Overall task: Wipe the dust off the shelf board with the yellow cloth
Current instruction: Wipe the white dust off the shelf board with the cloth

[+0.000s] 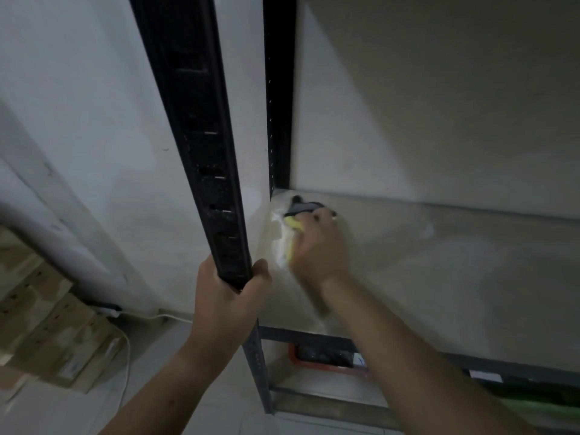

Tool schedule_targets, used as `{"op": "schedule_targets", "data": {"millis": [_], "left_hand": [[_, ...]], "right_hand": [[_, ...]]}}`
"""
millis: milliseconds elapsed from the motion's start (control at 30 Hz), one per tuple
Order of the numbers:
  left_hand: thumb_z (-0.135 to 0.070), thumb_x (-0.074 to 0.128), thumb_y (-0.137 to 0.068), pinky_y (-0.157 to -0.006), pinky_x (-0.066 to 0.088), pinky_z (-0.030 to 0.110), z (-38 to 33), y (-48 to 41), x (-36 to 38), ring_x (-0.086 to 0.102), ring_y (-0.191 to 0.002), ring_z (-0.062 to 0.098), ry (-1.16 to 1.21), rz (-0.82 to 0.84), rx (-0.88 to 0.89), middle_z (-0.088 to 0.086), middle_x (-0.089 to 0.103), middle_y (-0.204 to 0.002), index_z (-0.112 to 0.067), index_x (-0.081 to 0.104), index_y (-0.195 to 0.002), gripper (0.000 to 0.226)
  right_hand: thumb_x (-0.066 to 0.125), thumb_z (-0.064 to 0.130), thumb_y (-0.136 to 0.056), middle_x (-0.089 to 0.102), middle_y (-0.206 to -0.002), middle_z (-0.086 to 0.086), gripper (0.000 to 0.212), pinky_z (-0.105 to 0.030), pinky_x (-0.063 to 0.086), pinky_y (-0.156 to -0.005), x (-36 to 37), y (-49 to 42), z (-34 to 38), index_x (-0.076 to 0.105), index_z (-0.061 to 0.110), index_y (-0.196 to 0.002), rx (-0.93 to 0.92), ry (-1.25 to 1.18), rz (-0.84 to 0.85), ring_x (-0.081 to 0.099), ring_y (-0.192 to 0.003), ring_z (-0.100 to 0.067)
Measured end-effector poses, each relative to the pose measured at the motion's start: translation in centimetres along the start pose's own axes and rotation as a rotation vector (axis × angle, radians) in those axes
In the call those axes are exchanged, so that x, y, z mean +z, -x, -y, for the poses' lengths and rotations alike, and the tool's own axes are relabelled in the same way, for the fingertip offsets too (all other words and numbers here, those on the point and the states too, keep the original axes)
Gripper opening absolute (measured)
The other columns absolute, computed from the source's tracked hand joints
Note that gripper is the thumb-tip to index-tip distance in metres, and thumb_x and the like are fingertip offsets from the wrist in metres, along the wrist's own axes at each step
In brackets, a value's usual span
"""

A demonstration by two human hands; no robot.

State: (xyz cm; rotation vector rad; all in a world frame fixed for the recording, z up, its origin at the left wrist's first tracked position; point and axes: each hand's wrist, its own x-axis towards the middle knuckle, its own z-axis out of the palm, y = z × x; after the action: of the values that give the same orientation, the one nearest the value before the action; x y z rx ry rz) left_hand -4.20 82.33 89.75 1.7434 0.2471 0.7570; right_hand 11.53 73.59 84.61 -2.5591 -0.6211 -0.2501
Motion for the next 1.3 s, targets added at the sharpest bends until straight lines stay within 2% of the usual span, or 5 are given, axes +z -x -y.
{"op": "schedule_targets", "data": {"millis": [467, 667, 900, 1100, 1300], "left_hand": [[-0.034, 0.056, -0.069, -0.049, 0.026, 0.040, 0.6, -0.2, 0.0, 0.031, -0.052, 0.028, 0.025, -0.002, -0.031, 0.006, 0.030, -0.058, -0.017, 0.033, -0.067, 0.029], [-0.038, 0.054, -0.067, -0.049, 0.026, 0.026, 0.9, -0.5, -0.4, 0.032, -0.049, 0.006, -0.047, 0.019, -0.004, -0.010, 0.034, -0.055, -0.027, 0.039, -0.061, 0.019], [-0.037, 0.054, -0.066, -0.051, 0.023, 0.031, 0.5, -0.5, -0.1, 0.030, -0.050, 0.011, 0.020, 0.025, -0.047, -0.009, 0.029, -0.058, -0.023, 0.036, -0.064, 0.023], [-0.030, 0.057, -0.069, -0.052, 0.024, 0.030, 0.3, -0.5, -0.1, 0.029, -0.052, 0.011, 0.045, 0.015, -0.032, -0.011, 0.028, -0.059, -0.029, 0.039, -0.062, 0.019], [0.026, 0.053, -0.086, -0.051, 0.028, 0.024, 0.2, -0.5, 0.4, 0.029, -0.052, 0.006, -0.002, -0.022, -0.028, -0.018, 0.035, -0.057, -0.013, 0.031, -0.071, 0.048]], "right_hand": [[0.039, 0.039, -0.075, 0.062, -0.096, -0.023, 0.046, -0.043, 0.047, -0.077, -1.2, -3.5, -3.4, 0.067, 0.009, -0.095, 0.094, 0.185, -0.117, 0.059, -0.087, -0.042], [0.059, 0.015, -0.082, 0.065, -0.119, -0.009, 0.039, -0.022, 0.042, -0.089, -1.5, -4.9, 2.3, 0.066, 0.018, -0.119, -0.161, -0.321, 0.362, 0.060, -0.107, -0.022], [0.042, 0.031, -0.080, 0.065, -0.096, -0.017, 0.035, -0.034, 0.050, -0.072, -12.2, -4.6, -18.5, 0.065, 0.012, -0.099, 0.203, 0.261, -0.196, 0.063, -0.085, -0.037], [0.045, 0.049, -0.079, 0.057, -0.116, -0.017, 0.044, -0.044, 0.047, -0.092, -8.3, -3.7, -20.0, 0.059, 0.024, -0.113, 0.476, 0.348, -0.144, 0.053, -0.105, -0.039], [0.048, 0.034, -0.077, 0.066, -0.104, -0.019, 0.044, -0.039, 0.049, -0.087, -1.9, -4.5, -4.2, 0.071, 0.013, -0.108, -0.169, -0.096, -0.003, 0.061, -0.094, -0.036]]}}
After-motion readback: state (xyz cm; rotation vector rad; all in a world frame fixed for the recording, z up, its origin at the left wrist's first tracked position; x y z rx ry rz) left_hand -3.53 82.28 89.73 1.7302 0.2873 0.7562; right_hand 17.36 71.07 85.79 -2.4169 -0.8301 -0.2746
